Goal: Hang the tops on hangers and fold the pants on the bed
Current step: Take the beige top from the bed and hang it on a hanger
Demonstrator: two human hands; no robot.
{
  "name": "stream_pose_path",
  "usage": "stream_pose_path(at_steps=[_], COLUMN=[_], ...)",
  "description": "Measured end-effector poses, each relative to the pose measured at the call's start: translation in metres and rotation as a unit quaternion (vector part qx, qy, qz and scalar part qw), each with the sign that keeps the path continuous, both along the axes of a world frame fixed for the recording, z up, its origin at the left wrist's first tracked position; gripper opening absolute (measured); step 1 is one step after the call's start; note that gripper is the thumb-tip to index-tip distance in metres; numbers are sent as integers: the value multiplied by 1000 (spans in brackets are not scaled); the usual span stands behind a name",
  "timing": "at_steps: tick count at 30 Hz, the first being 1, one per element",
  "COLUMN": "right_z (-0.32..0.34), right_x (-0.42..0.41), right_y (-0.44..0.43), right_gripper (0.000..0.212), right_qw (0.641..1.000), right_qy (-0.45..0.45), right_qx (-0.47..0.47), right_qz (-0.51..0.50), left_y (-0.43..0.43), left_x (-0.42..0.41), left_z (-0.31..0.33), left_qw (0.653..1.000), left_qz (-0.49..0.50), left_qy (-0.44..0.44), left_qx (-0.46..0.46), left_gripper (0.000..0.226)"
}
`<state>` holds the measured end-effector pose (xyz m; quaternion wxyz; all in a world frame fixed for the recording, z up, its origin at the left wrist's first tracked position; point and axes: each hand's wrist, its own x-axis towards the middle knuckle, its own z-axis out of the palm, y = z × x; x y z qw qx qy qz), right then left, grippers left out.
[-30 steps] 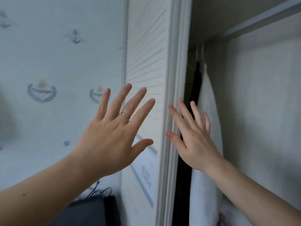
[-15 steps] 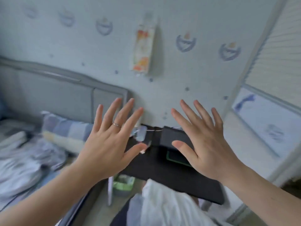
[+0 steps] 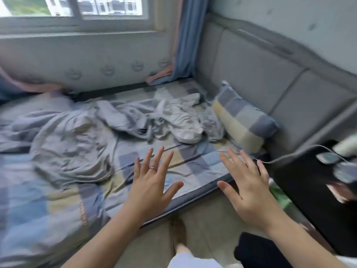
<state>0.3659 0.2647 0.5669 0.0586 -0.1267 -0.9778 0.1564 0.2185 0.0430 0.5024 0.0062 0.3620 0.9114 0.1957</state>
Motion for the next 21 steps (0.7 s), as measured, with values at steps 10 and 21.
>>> stream_pose_path(at_steps=[10, 21], right_z=[-94, -173], right_x=[-215, -363], right_y=[-14, -43], right_gripper=[70, 58], right_qw=[975, 926], right_qy=[-105, -250], right_qx=[-129, -109], right_qz=[149, 260], left_y=[-71, -116], left_x=[-107, -181], left_z=[-73, -132], left_qw=[965, 896], left_qz=[230, 368], left_qy=[-117, -248], left_qx=[-47, -27], left_gripper=[78, 68])
